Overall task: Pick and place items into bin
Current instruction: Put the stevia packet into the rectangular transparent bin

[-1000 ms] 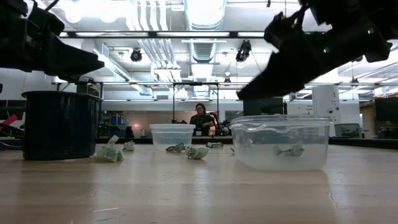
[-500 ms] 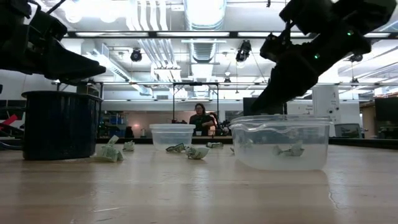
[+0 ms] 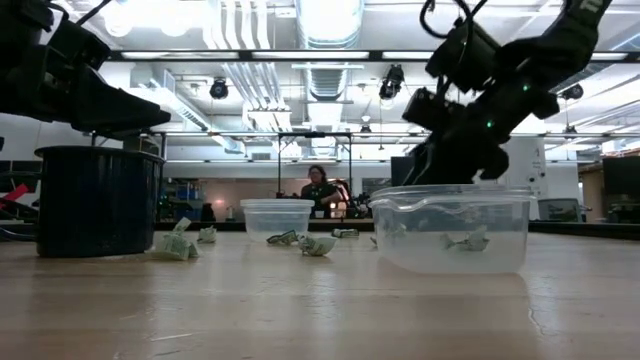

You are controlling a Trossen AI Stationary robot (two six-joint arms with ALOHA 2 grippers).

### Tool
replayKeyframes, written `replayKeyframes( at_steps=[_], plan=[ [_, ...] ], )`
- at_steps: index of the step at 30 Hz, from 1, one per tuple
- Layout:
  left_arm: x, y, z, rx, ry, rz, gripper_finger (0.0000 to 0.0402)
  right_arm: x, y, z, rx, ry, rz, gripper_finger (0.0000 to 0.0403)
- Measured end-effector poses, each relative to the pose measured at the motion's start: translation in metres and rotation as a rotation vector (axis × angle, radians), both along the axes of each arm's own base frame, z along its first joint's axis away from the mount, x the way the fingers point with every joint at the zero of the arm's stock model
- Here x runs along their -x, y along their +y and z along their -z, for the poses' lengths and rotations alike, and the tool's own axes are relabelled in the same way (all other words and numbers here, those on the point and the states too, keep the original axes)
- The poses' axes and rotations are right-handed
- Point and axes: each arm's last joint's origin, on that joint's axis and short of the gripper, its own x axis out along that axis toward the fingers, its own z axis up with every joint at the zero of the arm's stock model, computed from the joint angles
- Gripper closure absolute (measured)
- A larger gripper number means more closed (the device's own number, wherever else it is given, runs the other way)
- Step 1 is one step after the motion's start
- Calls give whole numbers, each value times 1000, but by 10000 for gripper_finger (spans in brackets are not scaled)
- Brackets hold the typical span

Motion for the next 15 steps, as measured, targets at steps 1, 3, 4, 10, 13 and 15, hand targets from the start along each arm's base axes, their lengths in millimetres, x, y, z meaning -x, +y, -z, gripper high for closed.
replayKeyframes(
  at_steps=[1, 3, 4, 10, 13, 15],
  plan=[
    [0, 0, 0, 0, 0, 0, 240, -2, -1, 4, 2, 2, -11, 179],
    [0, 0, 0, 0, 0, 0, 240, -5, -2, 11, -14, -7, -43, 179],
    [0, 0, 0, 0, 2, 0, 240, -7, -3, 14, -24, -16, -53, 179],
    [0, 0, 0, -1, 4, 0, 240, -12, -8, 38, -50, 21, -59, 179],
    [0, 0, 0, -1, 4, 0, 240, -14, -11, 44, -70, 19, -67, 179],
    [0, 0, 1, -1, 7, -3, 240, -15, -14, 47, -94, 11, -80, 179]
  ],
)
